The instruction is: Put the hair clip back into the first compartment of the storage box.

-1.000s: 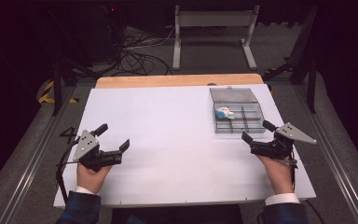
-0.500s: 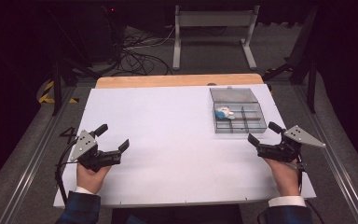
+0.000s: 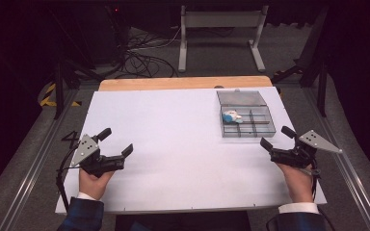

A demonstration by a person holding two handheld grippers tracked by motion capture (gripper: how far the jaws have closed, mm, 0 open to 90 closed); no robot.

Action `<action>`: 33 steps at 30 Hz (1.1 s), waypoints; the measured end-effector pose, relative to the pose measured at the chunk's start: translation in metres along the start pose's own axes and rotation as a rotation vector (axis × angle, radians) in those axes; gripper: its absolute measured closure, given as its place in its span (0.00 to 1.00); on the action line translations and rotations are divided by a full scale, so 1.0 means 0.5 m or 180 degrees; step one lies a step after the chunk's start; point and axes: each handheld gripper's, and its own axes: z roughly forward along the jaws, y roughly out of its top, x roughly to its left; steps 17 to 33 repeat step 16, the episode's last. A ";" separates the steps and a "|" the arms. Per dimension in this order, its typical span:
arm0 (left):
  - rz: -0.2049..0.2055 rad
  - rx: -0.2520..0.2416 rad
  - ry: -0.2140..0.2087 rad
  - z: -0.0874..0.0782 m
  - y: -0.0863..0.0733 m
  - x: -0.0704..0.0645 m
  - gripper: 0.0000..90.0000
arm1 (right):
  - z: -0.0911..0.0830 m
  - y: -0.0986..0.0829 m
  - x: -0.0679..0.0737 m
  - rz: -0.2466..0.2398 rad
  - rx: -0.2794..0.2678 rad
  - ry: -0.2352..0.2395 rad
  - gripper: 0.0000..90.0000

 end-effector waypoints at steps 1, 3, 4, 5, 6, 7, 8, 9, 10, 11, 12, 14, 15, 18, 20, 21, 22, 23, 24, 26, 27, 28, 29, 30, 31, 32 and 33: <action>0.0008 0.0004 -0.0004 -0.001 0.000 0.001 0.04 | 0.000 -0.001 0.001 -0.0018 0.0004 0.0007 0.00; 0.0009 0.0004 -0.0013 -0.001 0.000 0.001 0.04 | 0.001 -0.001 0.002 -0.0016 -0.0002 0.0009 0.00; 0.0015 0.0005 -0.0003 -0.001 0.000 0.001 0.04 | 0.001 -0.002 0.003 -0.0017 -0.0002 0.0008 0.00; 0.0008 -0.0001 -0.0006 -0.001 0.000 0.001 0.04 | 0.001 -0.002 0.003 -0.0017 0.0002 0.0009 0.00; 0.0011 0.0001 -0.0008 -0.001 0.000 0.001 0.04 | 0.002 -0.002 0.003 -0.0019 0.0006 0.0009 0.00; 0.0010 0.0000 -0.0004 -0.001 0.000 0.001 0.04 | 0.002 -0.002 0.003 -0.0021 0.0013 0.0012 0.00; 0.0018 0.0006 -0.0003 -0.001 0.000 0.001 0.04 | 0.003 -0.002 0.003 -0.0024 0.0019 0.0011 0.00; 0.0015 0.0005 -0.0002 -0.001 -0.001 0.001 0.04 | 0.003 -0.002 0.004 -0.0031 0.0026 0.0013 0.00; 0.0014 0.0005 -0.0004 -0.001 -0.001 0.001 0.04 | 0.004 -0.002 0.004 -0.0041 0.0032 0.0004 0.00; 0.0016 0.0007 -0.0004 0.000 -0.001 0.001 0.04 | 0.004 -0.002 0.004 -0.0046 0.0033 0.0001 0.00; 0.0018 0.0009 -0.0003 0.000 -0.001 0.001 0.04 | 0.004 -0.002 0.005 -0.0038 0.0029 0.0008 0.00; 0.0017 0.0022 -0.0011 0.000 -0.001 0.001 0.04 | 0.004 -0.003 0.006 -0.0055 0.0027 0.0002 0.00; 0.0023 0.0024 -0.0022 0.000 -0.001 0.002 0.04 | 0.003 -0.004 0.007 -0.0053 0.0021 0.0004 0.00; 0.0007 0.0023 -0.0023 0.000 -0.001 0.001 0.04 | 0.003 -0.004 0.008 -0.0048 0.0019 0.0007 0.00; 0.0007 0.0023 -0.0023 0.000 -0.001 0.001 0.04 | 0.003 -0.004 0.008 -0.0048 0.0019 0.0007 0.00; 0.0007 0.0023 -0.0023 0.000 -0.001 0.001 0.04 | 0.003 -0.004 0.008 -0.0048 0.0019 0.0007 0.00; 0.0007 0.0023 -0.0023 0.000 -0.001 0.001 0.04 | 0.003 -0.004 0.008 -0.0048 0.0019 0.0007 0.00; 0.0007 0.0023 -0.0023 0.000 -0.001 0.001 0.04 | 0.003 -0.004 0.008 -0.0048 0.0019 0.0007 0.00; 0.0007 0.0023 -0.0023 0.000 -0.001 0.001 0.04 | 0.003 -0.004 0.008 -0.0048 0.0019 0.0007 0.00; 0.0007 0.0023 -0.0023 0.000 -0.001 0.001 0.04 | 0.003 -0.004 0.008 -0.0048 0.0019 0.0007 0.00; 0.0007 0.0023 -0.0023 0.000 -0.001 0.001 0.04 | 0.003 -0.004 0.008 -0.0048 0.0019 0.0007 0.00; 0.0007 0.0023 -0.0023 0.000 -0.001 0.001 0.04 | 0.003 -0.004 0.008 -0.0048 0.0019 0.0007 0.00; 0.0007 0.0023 -0.0023 0.000 -0.001 0.001 0.04 | 0.003 -0.004 0.008 -0.0048 0.0019 0.0007 0.00; 0.0007 0.0023 -0.0023 0.000 -0.001 0.001 0.04 | 0.003 -0.004 0.008 -0.0048 0.0019 0.0007 0.00; 0.0007 0.0023 -0.0023 0.000 -0.001 0.001 0.04 | 0.003 -0.004 0.008 -0.0048 0.0019 0.0007 0.00; 0.0007 0.0023 -0.0023 0.000 -0.001 0.001 0.04 | 0.003 -0.004 0.008 -0.0048 0.0019 0.0007 0.00; 0.0007 0.0023 -0.0023 0.000 -0.001 0.001 0.04 | 0.003 -0.004 0.008 -0.0048 0.0019 0.0007 0.00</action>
